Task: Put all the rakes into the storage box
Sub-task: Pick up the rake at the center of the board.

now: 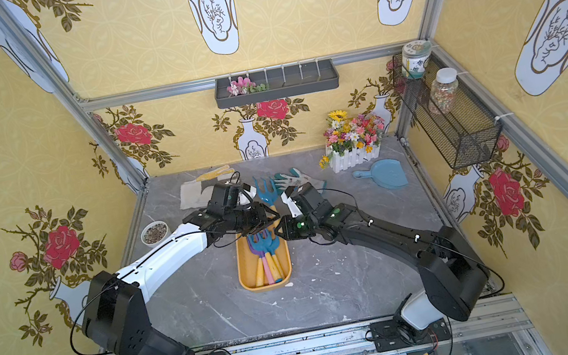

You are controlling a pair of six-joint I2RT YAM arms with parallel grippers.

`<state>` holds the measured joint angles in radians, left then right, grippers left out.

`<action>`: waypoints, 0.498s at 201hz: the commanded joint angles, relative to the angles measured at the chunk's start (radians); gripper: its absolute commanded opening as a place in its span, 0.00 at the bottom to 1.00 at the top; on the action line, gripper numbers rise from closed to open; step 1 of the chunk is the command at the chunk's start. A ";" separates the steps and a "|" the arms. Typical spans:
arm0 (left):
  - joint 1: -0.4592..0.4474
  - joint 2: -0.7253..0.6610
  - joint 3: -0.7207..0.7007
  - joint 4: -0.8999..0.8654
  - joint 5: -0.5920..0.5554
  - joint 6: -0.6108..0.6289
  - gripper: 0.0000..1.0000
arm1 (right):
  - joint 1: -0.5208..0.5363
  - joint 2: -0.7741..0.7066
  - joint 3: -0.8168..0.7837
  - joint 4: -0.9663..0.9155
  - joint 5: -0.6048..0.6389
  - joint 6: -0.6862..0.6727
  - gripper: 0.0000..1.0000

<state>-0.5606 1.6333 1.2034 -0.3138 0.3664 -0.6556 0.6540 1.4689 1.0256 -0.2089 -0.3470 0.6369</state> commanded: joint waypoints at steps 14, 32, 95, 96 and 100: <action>-0.001 0.035 0.011 -0.033 0.008 0.015 0.36 | 0.010 -0.010 0.000 0.101 0.002 -0.003 0.21; -0.004 0.036 0.014 -0.037 0.013 0.019 0.27 | 0.012 -0.009 -0.001 0.106 0.000 -0.002 0.21; -0.008 -0.039 -0.052 -0.136 -0.024 0.063 0.00 | 0.016 0.004 0.006 0.087 0.011 0.020 0.54; -0.007 -0.043 -0.057 -0.138 -0.023 0.063 0.00 | 0.016 0.005 0.005 0.087 0.012 0.022 0.54; -0.008 -0.058 -0.076 -0.146 -0.026 0.066 0.00 | 0.016 0.002 -0.001 0.089 0.014 0.024 0.55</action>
<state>-0.5636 1.6226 1.1919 -0.3447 0.3656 -0.6395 0.6720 1.4784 1.0298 -0.1986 -0.3462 0.6498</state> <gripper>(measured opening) 0.228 0.504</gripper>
